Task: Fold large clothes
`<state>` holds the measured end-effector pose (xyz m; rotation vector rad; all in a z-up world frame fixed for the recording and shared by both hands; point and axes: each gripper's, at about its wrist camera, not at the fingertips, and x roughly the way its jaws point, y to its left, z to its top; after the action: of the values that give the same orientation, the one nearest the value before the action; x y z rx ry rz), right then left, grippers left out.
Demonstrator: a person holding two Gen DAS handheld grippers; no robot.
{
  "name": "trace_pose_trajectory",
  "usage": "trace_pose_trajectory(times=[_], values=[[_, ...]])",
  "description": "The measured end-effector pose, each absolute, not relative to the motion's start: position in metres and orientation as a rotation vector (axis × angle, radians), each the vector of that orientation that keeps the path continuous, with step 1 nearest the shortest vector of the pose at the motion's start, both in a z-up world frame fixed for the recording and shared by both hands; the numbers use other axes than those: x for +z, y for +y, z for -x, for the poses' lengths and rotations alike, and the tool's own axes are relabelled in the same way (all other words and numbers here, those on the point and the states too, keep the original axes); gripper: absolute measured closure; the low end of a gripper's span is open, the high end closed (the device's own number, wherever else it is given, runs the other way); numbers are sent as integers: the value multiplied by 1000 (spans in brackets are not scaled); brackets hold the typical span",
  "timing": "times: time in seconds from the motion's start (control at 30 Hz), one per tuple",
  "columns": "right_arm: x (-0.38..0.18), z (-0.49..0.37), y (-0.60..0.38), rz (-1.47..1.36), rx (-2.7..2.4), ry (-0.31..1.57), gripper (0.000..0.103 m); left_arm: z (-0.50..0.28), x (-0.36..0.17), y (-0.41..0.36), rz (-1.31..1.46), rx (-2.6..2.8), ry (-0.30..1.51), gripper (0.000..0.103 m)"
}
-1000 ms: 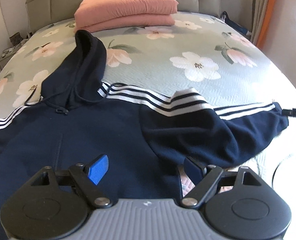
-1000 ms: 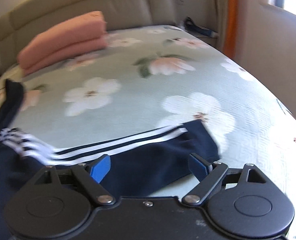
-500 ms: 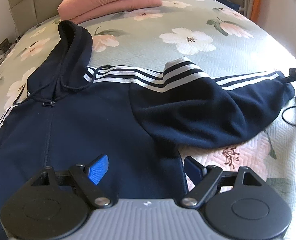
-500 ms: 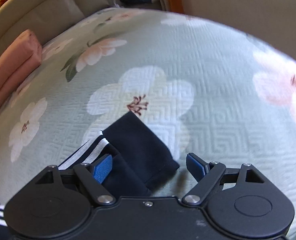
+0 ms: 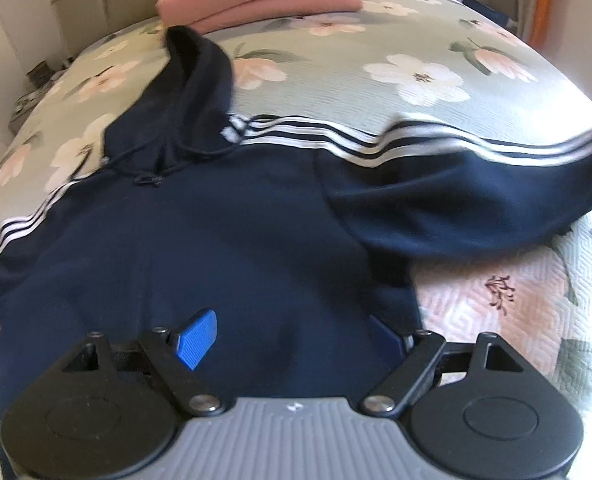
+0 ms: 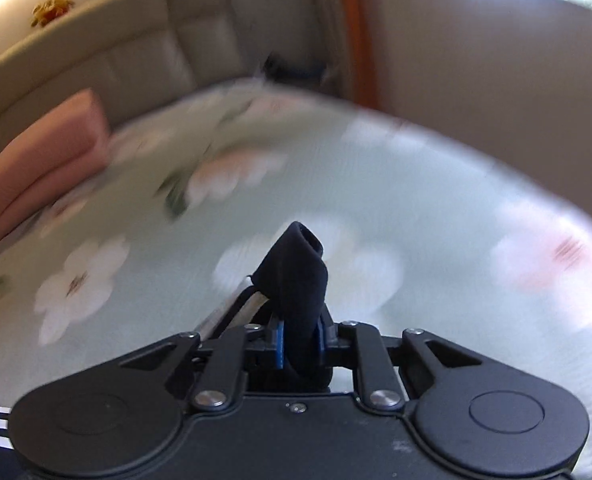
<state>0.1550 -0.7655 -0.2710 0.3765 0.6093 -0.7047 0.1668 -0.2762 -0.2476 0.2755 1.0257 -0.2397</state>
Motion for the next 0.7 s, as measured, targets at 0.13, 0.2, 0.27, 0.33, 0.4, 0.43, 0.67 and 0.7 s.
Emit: trace_pose_trajectory(times=[0.13, 0.2, 0.27, 0.33, 0.4, 0.43, 0.67, 0.7], values=[[-235, -146, -742, -289, -732, 566, 84, -162, -240, -247, -230, -197, 1025, 18], [-219, -151, -716, -249, -672, 558, 84, -159, -236, -233, -213, -185, 1022, 18], [-199, -159, -675, -203, -591, 546, 84, -158, -232, -216, -202, -172, 1014, 18], [-183, -167, -630, -161, -515, 531, 84, -158, -226, -199, -195, -164, 998, 18], [-167, -176, -575, -133, -429, 520, 84, -160, -220, -177, -190, -155, 973, 18], [-161, -180, -551, -128, -392, 517, 84, -162, -216, -165, -187, -151, 964, 18], [-139, -216, -352, -82, -141, 507, 84, -188, -186, -63, -136, -135, 911, 19], [-138, -224, -318, -87, -105, 505, 84, -192, -182, -48, -135, -129, 902, 19]])
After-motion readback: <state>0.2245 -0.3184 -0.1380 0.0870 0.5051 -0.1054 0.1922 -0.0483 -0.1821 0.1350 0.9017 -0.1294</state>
